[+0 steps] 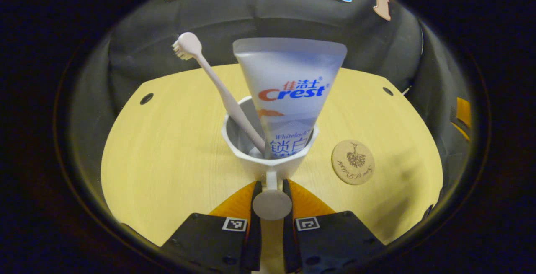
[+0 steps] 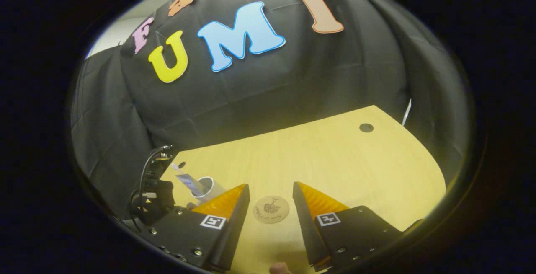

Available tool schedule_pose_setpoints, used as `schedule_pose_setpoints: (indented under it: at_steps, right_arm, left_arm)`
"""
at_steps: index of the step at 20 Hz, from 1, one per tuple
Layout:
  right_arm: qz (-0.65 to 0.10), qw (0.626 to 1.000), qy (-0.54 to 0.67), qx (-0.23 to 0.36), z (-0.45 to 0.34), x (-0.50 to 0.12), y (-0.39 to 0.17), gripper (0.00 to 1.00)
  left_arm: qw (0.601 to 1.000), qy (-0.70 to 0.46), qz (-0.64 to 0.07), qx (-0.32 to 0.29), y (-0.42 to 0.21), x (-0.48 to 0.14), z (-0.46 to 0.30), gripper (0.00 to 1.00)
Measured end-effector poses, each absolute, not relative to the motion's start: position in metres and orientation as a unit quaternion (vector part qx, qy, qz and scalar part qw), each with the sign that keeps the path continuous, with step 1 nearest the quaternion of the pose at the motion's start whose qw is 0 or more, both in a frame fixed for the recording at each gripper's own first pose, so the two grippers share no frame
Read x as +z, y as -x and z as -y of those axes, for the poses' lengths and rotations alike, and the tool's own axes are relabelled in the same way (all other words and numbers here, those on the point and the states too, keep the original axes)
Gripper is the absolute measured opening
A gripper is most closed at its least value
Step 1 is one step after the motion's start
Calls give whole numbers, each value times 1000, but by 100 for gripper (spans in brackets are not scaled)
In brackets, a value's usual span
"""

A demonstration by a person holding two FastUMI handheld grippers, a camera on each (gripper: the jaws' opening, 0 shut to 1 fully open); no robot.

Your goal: Put the toothbrush and toothpaste on the desktop into the cup, then pick up the cup and place it on the coaster on the desktop.

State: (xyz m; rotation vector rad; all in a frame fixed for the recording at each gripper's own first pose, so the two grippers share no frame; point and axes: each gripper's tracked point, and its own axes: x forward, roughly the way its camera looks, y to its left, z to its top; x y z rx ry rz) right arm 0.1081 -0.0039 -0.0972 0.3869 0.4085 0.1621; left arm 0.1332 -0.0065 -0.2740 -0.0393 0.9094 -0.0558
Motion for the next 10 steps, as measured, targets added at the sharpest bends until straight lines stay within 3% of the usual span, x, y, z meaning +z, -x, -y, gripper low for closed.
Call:
schedule_pose_setpoints:
  at_steps: [2,3,4,10]
  right_arm:
    - [-202,957,-192,78,8,-99,-107,64]
    - [-202,957,-193,78,10,-99,-104,59]
    - [-201,957,-193,78,12,-98,-103,64]
    - [-198,958,-198,69,38,-100,-94,64]
  left_arm:
    - [899,30,-436,-34,-132,-273,21,28]
    - [900,33,-433,-39,-132,-273,29,28]
    - [901,33,-430,-43,-133,-270,36,28]
    - [903,14,-419,-91,-141,-263,106,27]
